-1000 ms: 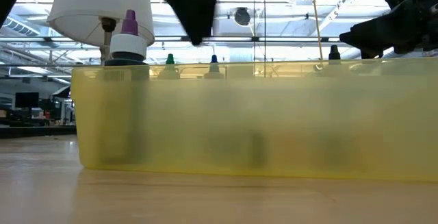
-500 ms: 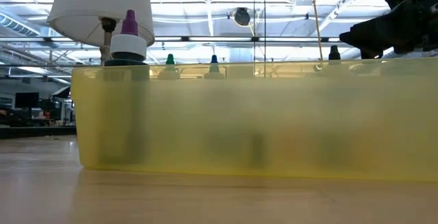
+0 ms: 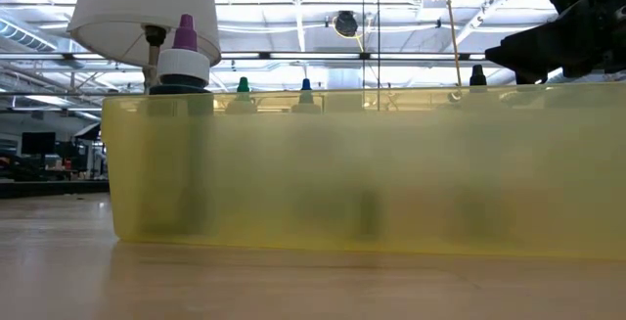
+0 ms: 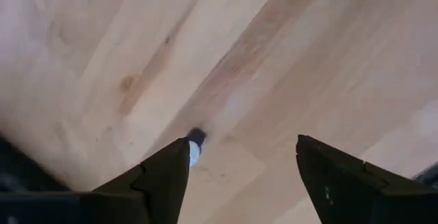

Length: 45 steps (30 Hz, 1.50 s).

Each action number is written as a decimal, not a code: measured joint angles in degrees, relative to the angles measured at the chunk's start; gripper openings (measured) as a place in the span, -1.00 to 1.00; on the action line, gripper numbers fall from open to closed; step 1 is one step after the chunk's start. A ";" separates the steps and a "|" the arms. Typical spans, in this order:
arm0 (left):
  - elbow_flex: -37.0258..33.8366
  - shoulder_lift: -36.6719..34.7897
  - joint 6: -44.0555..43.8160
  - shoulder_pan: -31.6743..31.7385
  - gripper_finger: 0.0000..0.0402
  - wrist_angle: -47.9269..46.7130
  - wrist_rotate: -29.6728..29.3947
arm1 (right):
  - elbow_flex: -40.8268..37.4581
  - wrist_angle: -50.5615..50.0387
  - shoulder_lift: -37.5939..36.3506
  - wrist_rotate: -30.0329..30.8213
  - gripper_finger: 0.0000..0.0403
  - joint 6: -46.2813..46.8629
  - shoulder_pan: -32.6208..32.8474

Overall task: Pick & Place food coloring
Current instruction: Put the small dark blue food coloring bottle into the yellow container

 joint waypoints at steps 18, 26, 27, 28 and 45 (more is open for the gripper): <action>-28.02 -14.27 -13.04 -4.55 0.26 22.12 3.56 | 0.00 0.00 0.00 -0.02 -0.43 0.00 0.00; -32.16 -14.31 -13.41 -4.84 0.22 26.17 4.50 | -0.01 -0.02 0.00 -0.01 -0.43 0.00 0.01; -32.52 -14.31 -13.41 -4.85 0.22 26.44 4.31 | 0.00 -0.02 0.00 -0.02 -0.43 0.00 0.02; -32.82 -14.31 -13.42 -4.84 0.23 26.61 4.11 | 0.00 -0.02 0.00 -0.02 -0.43 0.00 0.02; -34.25 -14.31 -12.76 -4.32 0.04 27.41 3.02 | 0.00 -0.04 0.00 -0.01 -0.43 0.00 0.00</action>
